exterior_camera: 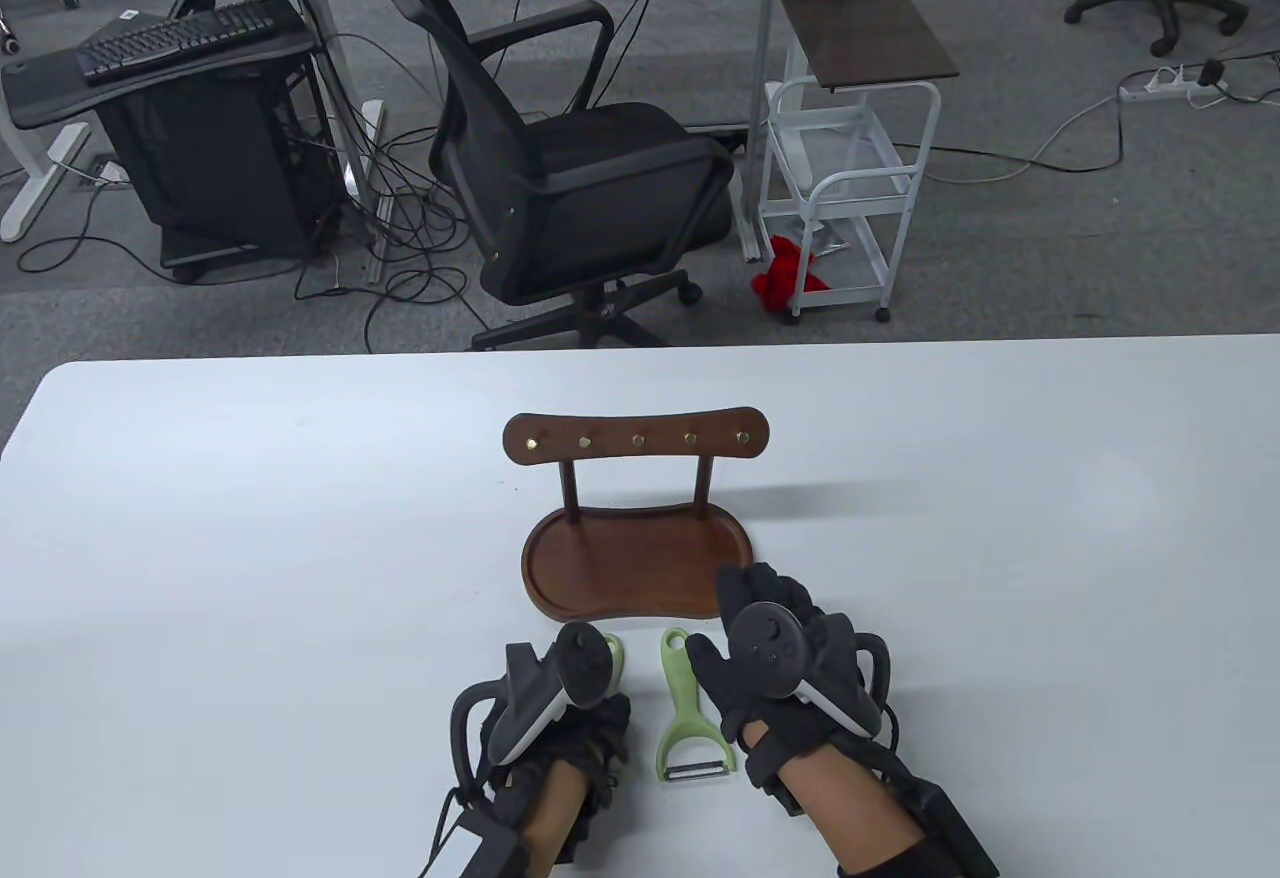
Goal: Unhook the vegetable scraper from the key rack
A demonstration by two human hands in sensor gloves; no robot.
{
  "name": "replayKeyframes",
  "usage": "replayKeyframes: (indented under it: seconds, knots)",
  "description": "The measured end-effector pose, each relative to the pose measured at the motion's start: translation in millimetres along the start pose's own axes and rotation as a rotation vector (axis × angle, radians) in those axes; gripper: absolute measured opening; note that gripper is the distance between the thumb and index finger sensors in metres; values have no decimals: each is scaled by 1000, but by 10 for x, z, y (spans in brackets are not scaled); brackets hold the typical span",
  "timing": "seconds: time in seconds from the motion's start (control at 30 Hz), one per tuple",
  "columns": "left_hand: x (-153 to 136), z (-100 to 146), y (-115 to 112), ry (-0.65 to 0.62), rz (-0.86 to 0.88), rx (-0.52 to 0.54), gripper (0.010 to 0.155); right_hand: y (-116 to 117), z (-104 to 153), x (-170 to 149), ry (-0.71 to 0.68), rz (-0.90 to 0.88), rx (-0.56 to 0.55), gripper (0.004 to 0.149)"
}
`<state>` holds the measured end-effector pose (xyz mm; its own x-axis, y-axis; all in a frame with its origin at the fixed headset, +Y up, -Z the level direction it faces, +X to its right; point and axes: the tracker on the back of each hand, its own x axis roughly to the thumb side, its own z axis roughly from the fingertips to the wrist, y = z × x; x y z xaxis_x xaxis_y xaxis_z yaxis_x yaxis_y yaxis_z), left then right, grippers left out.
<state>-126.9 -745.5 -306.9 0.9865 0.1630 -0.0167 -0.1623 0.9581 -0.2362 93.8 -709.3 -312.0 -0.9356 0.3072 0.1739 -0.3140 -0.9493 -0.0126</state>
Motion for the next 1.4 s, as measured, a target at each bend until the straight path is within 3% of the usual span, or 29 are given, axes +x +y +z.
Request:
replayKeyframes:
  seconds: [0.3, 0.47, 0.63, 0.97, 1.4]
  knots:
    - [-146, 187, 386, -123, 47, 246, 69, -57, 14, 60, -19, 1, -17, 73]
    - [-247, 176, 459, -188, 45, 347, 71, -62, 14, 66, -30, -4, -23, 74]
    - [-350, 108, 460, -226, 35, 368, 75, -69, 12, 57, -28, -14, -22, 74]
    - [-495, 17, 409, -187, 18, 316, 77, -81, 19, 43, -19, -8, -17, 74]
    - [-469, 9, 377, -185, 15, 309, 77, -74, 21, 40, -12, 1, -4, 74]
